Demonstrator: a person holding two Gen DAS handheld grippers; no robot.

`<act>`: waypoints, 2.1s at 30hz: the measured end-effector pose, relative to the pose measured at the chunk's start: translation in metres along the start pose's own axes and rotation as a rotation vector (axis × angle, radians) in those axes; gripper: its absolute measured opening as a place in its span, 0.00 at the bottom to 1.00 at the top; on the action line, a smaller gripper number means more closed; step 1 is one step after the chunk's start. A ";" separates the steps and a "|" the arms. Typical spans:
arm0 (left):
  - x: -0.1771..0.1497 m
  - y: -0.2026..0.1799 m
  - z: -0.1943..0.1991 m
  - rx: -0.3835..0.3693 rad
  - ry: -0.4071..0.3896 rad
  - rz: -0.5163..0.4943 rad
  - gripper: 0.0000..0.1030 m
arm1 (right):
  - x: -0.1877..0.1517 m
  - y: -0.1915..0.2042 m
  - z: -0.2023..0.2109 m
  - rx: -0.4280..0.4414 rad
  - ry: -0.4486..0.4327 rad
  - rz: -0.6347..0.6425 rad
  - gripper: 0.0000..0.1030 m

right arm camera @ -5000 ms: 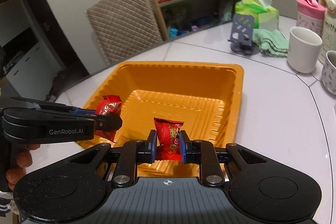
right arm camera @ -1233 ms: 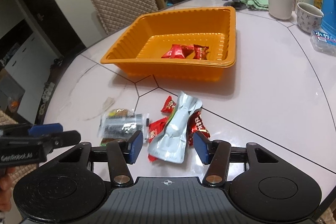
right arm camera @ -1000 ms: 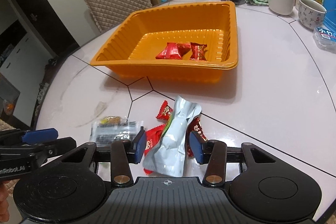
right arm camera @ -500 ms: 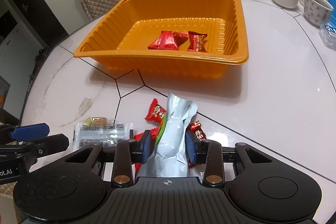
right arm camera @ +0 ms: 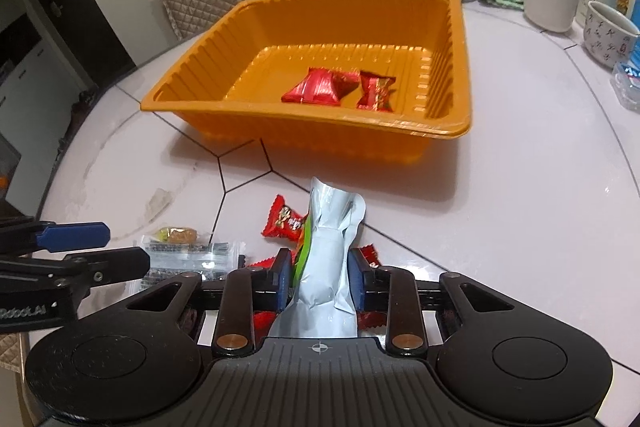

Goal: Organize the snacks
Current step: 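Grasp the clear-wrapped pastry with the left tool, then carry the pastry and the silver pouch over the orange tray with both tools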

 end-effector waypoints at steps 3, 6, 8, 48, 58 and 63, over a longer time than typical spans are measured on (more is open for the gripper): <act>0.003 -0.002 -0.004 -0.010 -0.001 -0.020 0.49 | 0.001 -0.005 0.007 0.004 -0.011 -0.021 0.30; 0.008 -0.004 -0.011 -0.020 0.004 -0.036 0.48 | 0.002 -0.012 0.014 0.007 -0.023 -0.047 0.30; 0.012 -0.005 -0.015 -0.027 0.006 -0.043 0.48 | 0.002 -0.017 0.019 0.000 -0.031 -0.058 0.30; 0.021 -0.025 -0.064 -0.060 0.054 -0.146 0.22 | -0.003 -0.076 0.051 -0.082 -0.082 -0.207 0.30; 0.020 -0.023 -0.045 -0.058 0.016 -0.097 0.21 | 0.001 -0.066 0.055 -0.049 -0.092 -0.179 0.30; 0.023 -0.017 -0.025 -0.063 -0.016 -0.065 0.21 | 0.002 -0.054 0.061 -0.016 -0.094 -0.158 0.30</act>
Point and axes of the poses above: each gripper's, at about its wrist camera, not at the fingertips, and z roughly against the way its jaws point, y to its left, x to its top, the point moved 4 cm from there along -z, roughly the way its jaws point, and after that the axes turned 7 degrees about x, right-handed, at the moved point
